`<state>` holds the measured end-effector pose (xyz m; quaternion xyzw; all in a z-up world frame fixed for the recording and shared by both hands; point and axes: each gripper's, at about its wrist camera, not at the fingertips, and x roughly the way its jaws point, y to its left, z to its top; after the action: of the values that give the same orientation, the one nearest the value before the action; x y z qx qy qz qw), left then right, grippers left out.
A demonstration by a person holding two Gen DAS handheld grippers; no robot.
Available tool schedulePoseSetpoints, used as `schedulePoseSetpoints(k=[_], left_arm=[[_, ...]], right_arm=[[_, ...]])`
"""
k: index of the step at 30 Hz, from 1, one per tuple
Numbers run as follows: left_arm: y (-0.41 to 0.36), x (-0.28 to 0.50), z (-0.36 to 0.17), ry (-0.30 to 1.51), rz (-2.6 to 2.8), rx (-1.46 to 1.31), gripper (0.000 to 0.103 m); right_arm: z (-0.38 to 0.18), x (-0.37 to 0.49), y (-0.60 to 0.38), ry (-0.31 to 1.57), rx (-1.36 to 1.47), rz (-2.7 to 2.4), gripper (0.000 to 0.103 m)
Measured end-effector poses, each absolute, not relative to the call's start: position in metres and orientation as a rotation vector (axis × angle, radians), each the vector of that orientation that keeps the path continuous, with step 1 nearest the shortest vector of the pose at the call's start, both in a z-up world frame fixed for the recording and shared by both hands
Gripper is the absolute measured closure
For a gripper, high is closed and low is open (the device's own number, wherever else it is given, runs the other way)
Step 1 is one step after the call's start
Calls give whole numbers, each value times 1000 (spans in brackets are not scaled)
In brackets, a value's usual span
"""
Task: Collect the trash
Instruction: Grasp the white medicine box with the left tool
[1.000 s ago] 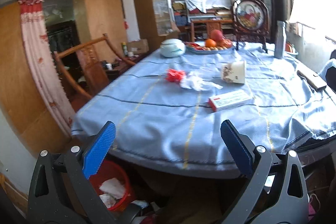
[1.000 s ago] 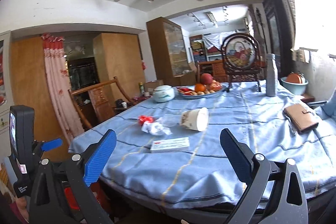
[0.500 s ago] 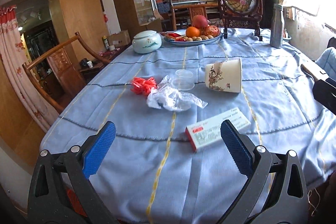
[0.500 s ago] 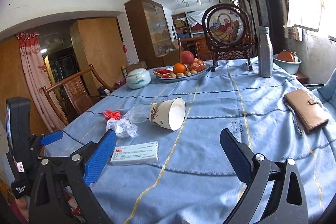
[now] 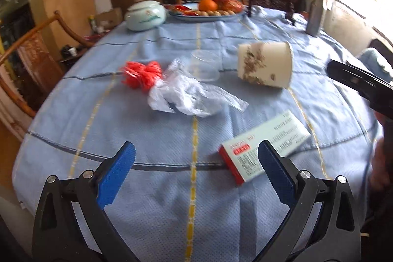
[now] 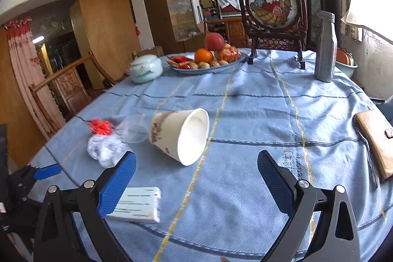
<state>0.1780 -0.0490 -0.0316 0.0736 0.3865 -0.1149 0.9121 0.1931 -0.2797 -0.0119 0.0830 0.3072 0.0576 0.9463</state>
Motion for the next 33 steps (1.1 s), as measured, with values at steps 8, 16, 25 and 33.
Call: schedulePoseSetpoints(k=[8,16,25,33], left_arm=[[-90,194,-39,861,-472,218,7],[-117,197,-49,919,-556,310,9],[-118,212,-57,989,-531,340,26],[-115,212,-54,971,-504,316,43]], right_arm=[[-48,231,-286,876,195,48,6],[-61,240,-282,970,185,85,5],[-59,239,-288,964,185,151,4],[-62,241,-267,1010,-12,139,4]])
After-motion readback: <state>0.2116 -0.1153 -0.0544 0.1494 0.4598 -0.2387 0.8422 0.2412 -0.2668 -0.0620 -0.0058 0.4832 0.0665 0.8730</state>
